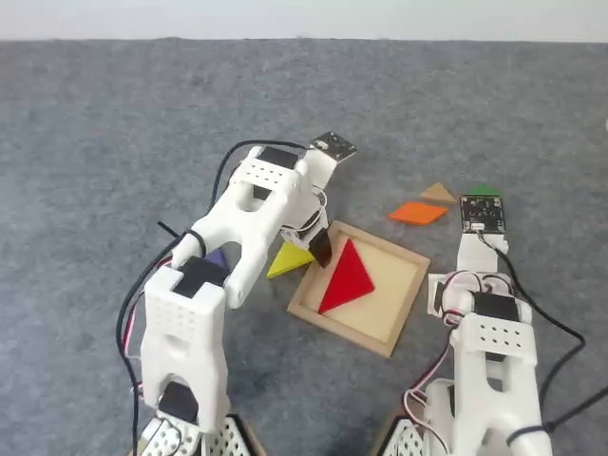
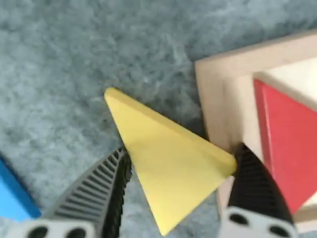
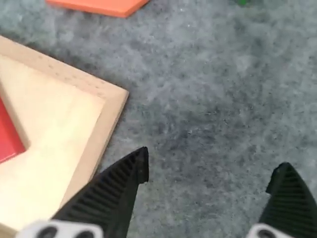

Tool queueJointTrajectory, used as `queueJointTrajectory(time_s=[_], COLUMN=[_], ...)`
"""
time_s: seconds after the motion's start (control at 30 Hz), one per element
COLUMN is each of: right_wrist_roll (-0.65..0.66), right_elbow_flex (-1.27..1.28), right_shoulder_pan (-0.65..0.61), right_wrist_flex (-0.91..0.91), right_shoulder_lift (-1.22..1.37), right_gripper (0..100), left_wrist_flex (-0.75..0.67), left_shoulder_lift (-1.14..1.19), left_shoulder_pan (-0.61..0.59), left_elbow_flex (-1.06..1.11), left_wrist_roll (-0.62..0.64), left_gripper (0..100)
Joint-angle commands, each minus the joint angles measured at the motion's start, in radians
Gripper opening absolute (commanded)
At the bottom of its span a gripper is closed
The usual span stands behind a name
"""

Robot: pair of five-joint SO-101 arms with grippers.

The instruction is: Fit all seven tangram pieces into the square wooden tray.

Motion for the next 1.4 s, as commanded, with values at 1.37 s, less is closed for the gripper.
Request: queueJointTrajectory(time_s=[1.37], right_wrist_roll=[0.049], right_elbow_flex=[-0.190], right_shoulder_pan=[0.654], right_wrist_flex=[0.145], right_shoulder_lift=[-0.028], right_gripper=[37.8], left_wrist_flex=[-0.135], left_shoulder_lift=[-0.282], left_shoulder_pan=[0.446], left_elbow_flex=[-0.027], left_wrist_roll=[-0.535], left_gripper=[26])
